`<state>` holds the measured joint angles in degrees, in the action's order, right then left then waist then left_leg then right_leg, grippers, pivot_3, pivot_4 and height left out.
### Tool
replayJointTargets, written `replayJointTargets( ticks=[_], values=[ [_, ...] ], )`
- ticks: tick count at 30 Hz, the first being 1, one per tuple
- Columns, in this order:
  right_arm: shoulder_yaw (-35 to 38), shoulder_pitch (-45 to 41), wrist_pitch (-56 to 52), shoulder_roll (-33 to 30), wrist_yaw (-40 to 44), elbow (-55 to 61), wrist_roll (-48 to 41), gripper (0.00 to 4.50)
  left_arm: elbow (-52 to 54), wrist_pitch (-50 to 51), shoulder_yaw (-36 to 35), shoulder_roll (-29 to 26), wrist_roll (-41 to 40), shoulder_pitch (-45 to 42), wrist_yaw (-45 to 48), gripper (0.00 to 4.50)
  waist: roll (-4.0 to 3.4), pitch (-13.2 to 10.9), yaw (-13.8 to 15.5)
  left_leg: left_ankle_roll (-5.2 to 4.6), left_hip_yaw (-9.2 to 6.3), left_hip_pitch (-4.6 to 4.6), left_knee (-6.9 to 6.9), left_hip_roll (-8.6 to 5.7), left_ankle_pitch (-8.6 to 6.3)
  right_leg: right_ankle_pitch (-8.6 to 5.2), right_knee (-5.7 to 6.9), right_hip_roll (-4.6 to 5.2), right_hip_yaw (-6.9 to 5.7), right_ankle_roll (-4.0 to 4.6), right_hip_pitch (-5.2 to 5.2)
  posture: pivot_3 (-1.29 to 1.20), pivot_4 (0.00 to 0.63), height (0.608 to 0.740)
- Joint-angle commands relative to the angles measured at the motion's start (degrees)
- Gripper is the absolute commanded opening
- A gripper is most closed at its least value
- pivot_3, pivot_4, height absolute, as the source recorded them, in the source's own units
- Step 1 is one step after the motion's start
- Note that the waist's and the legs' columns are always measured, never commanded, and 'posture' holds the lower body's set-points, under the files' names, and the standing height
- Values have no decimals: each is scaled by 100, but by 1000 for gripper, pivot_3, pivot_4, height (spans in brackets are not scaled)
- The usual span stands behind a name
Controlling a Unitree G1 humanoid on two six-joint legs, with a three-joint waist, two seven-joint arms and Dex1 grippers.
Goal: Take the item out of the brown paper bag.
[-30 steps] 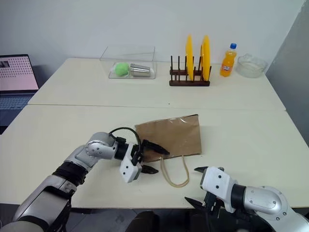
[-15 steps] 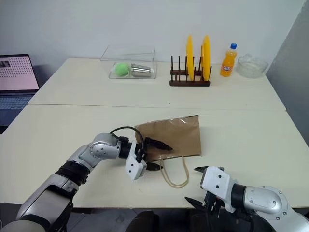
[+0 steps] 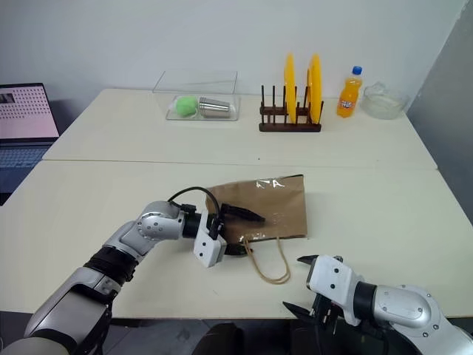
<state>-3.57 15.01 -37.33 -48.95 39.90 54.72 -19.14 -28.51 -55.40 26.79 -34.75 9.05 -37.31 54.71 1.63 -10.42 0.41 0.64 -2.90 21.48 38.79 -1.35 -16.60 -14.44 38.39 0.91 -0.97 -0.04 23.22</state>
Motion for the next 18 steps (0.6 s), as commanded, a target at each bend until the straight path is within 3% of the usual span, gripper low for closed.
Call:
replayJointTargets(
  ticks=[1, 12, 18],
  values=[
    [1, -28, 103, 4, -10, 242, -1, 4500, 304, 127, -39, 51, -125, 47, 3, 4449, 0, 0, 0, 0, 0, 0, 0, 0, 0, 0, 0, 0, 0, 0, 0, 0, 150, 740],
    [44, 90, 117, -11, 6, 272, -16, 4500, 899, 761, -61, -214, -886, 338, 774, 4449, 0, 0, -15, 0, -1, 0, -1, 1, 0, 0, -2, 0, 0, 0, 1, 0, 150, 740],
    [-18, 34, 126, 0, 8, 240, -8, 4500, 923, 810, -85, -92, -840, 367, 777, 4449, 0, 0, -17, 0, 0, 2, 0, 0, 0, 0, -5, 0, 1, 0, 0, 0, 150, 740]
  ],
)
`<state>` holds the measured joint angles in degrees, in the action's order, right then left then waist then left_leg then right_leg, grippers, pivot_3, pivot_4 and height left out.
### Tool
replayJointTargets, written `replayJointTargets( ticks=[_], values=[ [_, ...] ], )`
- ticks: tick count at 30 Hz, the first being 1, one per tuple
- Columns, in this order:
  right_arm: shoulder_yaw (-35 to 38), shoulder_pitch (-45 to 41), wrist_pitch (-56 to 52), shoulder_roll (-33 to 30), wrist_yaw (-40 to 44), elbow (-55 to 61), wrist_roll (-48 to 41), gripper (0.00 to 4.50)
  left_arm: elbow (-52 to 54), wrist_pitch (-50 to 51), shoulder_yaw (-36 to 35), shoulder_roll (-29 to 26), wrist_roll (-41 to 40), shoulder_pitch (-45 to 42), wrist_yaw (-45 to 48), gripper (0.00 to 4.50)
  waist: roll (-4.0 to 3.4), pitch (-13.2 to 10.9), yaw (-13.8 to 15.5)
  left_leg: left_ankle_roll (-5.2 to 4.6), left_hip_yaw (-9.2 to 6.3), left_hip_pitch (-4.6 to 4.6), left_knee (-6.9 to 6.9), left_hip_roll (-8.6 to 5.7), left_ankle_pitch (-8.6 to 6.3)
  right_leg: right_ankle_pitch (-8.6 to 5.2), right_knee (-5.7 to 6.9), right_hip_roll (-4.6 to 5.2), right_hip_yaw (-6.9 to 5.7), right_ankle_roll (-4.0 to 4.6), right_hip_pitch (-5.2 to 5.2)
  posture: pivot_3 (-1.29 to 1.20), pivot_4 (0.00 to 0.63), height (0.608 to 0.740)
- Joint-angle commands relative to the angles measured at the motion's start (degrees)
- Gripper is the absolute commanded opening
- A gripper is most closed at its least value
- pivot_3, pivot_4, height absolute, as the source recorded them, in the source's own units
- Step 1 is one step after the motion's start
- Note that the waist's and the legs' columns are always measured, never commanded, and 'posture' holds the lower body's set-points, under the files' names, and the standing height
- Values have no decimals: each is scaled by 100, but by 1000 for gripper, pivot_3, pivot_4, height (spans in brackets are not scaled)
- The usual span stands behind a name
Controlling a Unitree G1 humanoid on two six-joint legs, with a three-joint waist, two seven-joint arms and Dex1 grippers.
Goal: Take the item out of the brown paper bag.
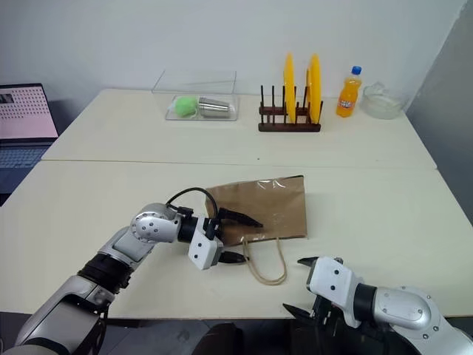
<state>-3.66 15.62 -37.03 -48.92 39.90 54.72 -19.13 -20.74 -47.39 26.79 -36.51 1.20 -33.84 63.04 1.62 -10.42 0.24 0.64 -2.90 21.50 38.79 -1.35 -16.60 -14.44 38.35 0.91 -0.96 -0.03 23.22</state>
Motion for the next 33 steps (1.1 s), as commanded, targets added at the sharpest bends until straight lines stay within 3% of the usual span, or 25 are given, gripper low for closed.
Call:
replayJointTargets(
  ticks=[1, 14, 25, 33],
  values=[
    [-11, -29, 97, -4, 10, 239, -12, 4500, 145, 6, -85, 110, -36, 29, -67, 4449, 0, 0, 0, 0, -1, 0, 0, 0, 0, 0, -1, 0, 0, 0, 0, 0, 150, 740],
    [28, 65, 103, -49, 63, 257, -41, 4500, 471, 167, -83, -42, -654, 237, 519, 4449, 0, 0, -6, 0, -2, 1, -1, 0, 0, 0, -3, 0, -1, 0, 0, 0, 150, 740],
    [26, 57, 140, -83, 81, 248, -2, 4500, 69, -380, -167, 206, -38, 147, 86, 4449, 0, 0, 3, -1, -2, 6, -1, 0, -1, 2, -12, 0, -1, -2, 0, 0, 150, 740],
    [153, 216, 134, -131, 122, 329, -63, 4500, -238, -1014, -81, 15, -329, 33, 305, 4449, 0, 0, -2, -2, -2, 7, 0, 0, -1, 3, -15, -1, -1, -4, 0, 0, 150, 740]
  ],
)
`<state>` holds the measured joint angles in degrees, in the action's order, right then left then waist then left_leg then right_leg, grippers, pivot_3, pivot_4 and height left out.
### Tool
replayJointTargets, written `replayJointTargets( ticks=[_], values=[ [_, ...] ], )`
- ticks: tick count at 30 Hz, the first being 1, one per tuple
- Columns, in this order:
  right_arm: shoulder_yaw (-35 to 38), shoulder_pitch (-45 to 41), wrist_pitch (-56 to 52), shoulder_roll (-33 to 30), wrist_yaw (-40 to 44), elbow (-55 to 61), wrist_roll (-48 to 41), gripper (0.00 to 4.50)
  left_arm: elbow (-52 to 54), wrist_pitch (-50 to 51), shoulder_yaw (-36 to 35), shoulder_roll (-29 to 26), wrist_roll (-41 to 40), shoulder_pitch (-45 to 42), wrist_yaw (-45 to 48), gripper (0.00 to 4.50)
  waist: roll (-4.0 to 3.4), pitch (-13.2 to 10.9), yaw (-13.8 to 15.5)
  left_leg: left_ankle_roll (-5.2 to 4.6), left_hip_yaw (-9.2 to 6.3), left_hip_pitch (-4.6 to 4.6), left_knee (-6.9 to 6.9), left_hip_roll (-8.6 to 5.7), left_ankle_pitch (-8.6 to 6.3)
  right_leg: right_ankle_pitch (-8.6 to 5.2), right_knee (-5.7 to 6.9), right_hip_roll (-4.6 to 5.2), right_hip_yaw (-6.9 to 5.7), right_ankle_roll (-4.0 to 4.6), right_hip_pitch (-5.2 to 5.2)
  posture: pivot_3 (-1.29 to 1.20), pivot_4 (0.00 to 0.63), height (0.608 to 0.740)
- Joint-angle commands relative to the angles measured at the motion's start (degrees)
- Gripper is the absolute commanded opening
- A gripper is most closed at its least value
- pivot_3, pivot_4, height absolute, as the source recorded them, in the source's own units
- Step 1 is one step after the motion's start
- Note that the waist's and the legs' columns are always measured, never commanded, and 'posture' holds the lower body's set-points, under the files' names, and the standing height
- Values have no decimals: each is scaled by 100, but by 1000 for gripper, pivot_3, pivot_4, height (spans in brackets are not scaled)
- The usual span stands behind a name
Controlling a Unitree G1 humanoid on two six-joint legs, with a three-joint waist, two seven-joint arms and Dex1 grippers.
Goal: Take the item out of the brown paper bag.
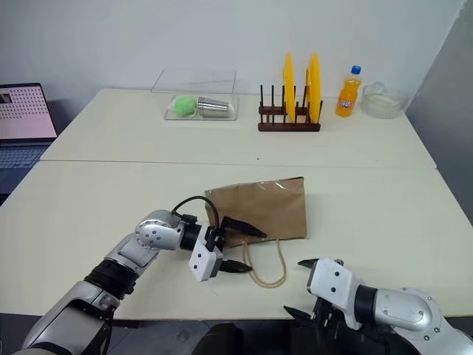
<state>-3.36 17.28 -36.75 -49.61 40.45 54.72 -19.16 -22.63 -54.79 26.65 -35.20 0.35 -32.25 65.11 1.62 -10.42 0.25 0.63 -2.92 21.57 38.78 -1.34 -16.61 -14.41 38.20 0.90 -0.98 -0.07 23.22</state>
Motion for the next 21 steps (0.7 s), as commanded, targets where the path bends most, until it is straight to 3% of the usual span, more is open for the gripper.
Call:
replayJointTargets(
  ticks=[1, 7, 21],
  values=[
    [127, 55, 108, -64, 74, 328, -64, 4500, -111, -312, -62, -140, -281, -150, 132, 4449, 0, 0, -4, 0, 0, 0, 0, 0, 0, 0, 0, 0, 0, 0, 0, 0, 150, 740],
    [137, 52, 110, -62, 118, 310, -86, 4500, -626, -859, 23, -251, -166, -440, 302, 4449, 0, 0, -2, -1, 0, 1, 0, 0, 0, 1, -3, 0, -1, -2, -1, 0, 150, 740],
    [191, -5, 135, -34, 78, 321, -70, 4500, -1179, -1347, -196, 104, 1221, -565, -1088, 4449, 0, 1, 18, -4, 2, 2, 2, -1, -1, 9, -8, 1, 0, -14, -4, 0, 150, 740]
  ],
)
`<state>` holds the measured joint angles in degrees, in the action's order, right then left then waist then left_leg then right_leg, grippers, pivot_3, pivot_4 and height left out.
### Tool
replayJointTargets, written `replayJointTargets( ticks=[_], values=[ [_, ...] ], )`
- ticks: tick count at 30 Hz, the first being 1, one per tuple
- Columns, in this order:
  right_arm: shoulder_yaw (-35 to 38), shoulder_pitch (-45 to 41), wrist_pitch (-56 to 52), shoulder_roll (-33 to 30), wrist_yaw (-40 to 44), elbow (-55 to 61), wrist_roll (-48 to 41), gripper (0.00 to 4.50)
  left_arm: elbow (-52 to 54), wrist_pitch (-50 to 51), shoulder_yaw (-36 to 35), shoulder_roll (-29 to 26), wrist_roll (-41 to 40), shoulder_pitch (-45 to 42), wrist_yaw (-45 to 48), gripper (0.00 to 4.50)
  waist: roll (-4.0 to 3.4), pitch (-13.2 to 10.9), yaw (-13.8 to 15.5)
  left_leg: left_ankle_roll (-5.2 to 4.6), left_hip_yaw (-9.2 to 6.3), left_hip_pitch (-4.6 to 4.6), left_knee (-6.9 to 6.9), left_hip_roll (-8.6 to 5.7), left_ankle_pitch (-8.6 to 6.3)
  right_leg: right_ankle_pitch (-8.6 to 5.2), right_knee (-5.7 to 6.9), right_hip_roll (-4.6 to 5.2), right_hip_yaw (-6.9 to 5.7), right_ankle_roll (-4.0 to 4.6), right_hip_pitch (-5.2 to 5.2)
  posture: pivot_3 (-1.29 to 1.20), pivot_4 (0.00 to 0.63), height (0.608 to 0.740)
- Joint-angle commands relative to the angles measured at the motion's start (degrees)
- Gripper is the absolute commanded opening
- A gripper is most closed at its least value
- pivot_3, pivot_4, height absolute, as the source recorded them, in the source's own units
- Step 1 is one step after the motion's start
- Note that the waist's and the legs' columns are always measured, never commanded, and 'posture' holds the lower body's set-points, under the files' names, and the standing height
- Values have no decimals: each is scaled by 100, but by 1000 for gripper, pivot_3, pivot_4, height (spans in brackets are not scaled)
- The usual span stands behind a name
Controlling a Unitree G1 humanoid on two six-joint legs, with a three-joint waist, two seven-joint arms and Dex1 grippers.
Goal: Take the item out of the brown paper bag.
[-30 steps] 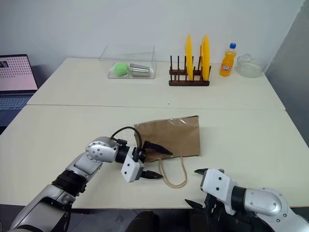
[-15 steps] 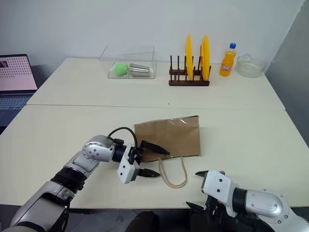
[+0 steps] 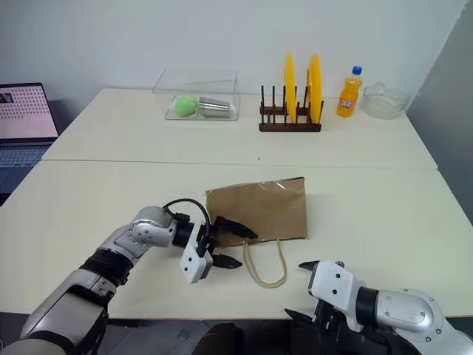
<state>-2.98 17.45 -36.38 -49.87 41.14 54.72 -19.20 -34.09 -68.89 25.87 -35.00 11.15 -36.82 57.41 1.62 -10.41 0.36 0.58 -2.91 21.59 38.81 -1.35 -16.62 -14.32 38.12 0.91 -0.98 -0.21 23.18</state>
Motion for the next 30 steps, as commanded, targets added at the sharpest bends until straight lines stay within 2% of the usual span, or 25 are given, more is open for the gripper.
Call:
replayJointTargets(
  ticks=[1, 7, 12, 16, 24, 30],
  values=[
    [159, -24, 94, -9, 12, 322, -74, 4500, -26, 88, -126, 102, 129, -109, -396, 4449, 1, 0, 13, 0, 0, 1, 1, 0, 0, 1, -2, 0, 0, -2, 0, 0, 150, 740],
    [179, -20, 98, -14, 26, 309, -82, 4500, -42, 118, -91, 47, 102, -123, -635, 4449, 0, 0, 14, 0, -1, 3, 1, 0, 0, 2, -4, 0, 0, -3, 1, 0, 150, 740],
    [166, -25, 112, -3, 31, 297, -78, 4500, 52, 260, -62, 55, -289, -96, -616, 4449, 1, 0, 12, 0, 0, 2, 1, 0, 0, 2, -4, 0, 0, -3, 1, 0, 150, 740],
    [158, 3, 123, -3, 31, 293, -70, 4500, 276, 510, 56, -58, -956, 3, -254, 4449, 1, 0, 8, 0, 0, 2, 1, 0, 0, 2, -3, 0, 0, -3, 1, 0, 150, 740],
    [91, -13, 129, 19, 9, 292, -53, 4500, 595, 908, 95, -88, -1609, 127, 243, 4449, 0, 0, 4, 0, 0, 2, 1, 0, 0, 2, -3, 0, 0, -3, 1, 0, 150, 740],
    [91, 26, 155, 13, 25, 284, -49, 4500, 953, 1283, 178, -229, -2303, 322, 1052, 4449, 0, 0, -4, 0, 0, 1, 1, 0, 0, 2, -2, 0, 1, -2, 1, 0, 150, 740]
  ],
)
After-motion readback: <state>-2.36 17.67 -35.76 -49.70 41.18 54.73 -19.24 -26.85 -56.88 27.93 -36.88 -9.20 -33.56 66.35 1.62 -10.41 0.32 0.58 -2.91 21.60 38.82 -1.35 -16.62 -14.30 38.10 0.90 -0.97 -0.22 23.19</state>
